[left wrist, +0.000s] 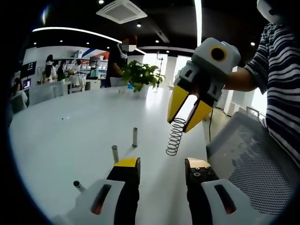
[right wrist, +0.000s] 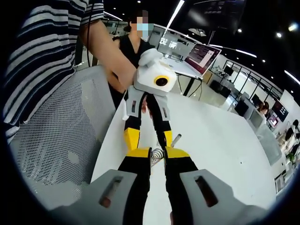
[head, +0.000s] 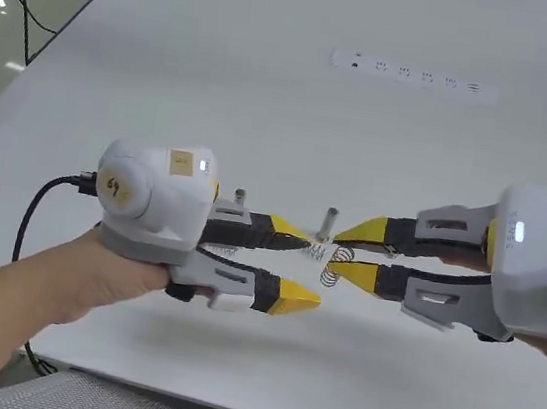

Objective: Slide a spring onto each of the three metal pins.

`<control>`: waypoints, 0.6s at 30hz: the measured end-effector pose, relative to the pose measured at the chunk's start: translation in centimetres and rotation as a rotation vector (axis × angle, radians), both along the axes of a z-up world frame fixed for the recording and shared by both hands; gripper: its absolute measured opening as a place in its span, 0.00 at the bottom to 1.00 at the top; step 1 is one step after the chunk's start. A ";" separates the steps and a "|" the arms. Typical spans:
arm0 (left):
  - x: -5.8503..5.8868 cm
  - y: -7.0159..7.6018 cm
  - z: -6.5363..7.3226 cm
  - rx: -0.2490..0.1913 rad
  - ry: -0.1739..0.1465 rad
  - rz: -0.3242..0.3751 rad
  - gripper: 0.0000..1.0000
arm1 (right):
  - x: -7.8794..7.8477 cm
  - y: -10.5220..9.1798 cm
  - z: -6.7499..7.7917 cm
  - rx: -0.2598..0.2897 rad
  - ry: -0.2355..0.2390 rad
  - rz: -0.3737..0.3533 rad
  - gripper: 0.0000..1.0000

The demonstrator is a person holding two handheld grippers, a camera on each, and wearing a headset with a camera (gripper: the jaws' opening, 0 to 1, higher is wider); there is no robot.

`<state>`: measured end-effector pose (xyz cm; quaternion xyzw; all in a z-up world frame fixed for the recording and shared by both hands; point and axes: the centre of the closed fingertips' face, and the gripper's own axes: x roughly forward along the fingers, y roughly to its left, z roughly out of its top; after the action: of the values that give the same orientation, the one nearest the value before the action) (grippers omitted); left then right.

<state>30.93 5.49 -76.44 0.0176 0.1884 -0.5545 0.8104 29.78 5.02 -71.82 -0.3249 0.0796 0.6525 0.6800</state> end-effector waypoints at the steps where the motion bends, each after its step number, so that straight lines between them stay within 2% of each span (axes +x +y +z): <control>1: 0.0 0.3 0.0 0.002 0.001 0.008 0.39 | 0.1 0.0 0.0 0.000 -0.002 -0.002 0.12; 7: 0.2 2.9 -0.2 0.031 -0.002 0.067 0.48 | 0.8 -0.4 0.2 0.003 -0.009 -0.026 0.12; 9: 0.4 3.6 0.1 0.026 0.001 0.096 0.50 | 1.1 -0.6 0.2 0.003 -0.011 -0.037 0.12; 12: 0.3 4.5 0.7 0.009 -0.009 0.126 0.56 | 1.5 -0.9 0.2 0.003 -0.014 -0.049 0.12; 17: 0.9 6.4 0.6 0.031 -0.033 0.192 0.66 | 1.7 -1.3 0.2 -0.001 -0.017 -0.065 0.12; 18: 1.0 6.7 0.5 0.034 -0.030 0.201 0.68 | 1.8 -1.4 0.2 0.000 -0.016 -0.069 0.12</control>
<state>31.91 12.17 -75.98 0.0206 0.1861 -0.4670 0.8642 31.56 3.63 -71.64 -0.3273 0.0853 0.6259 0.7028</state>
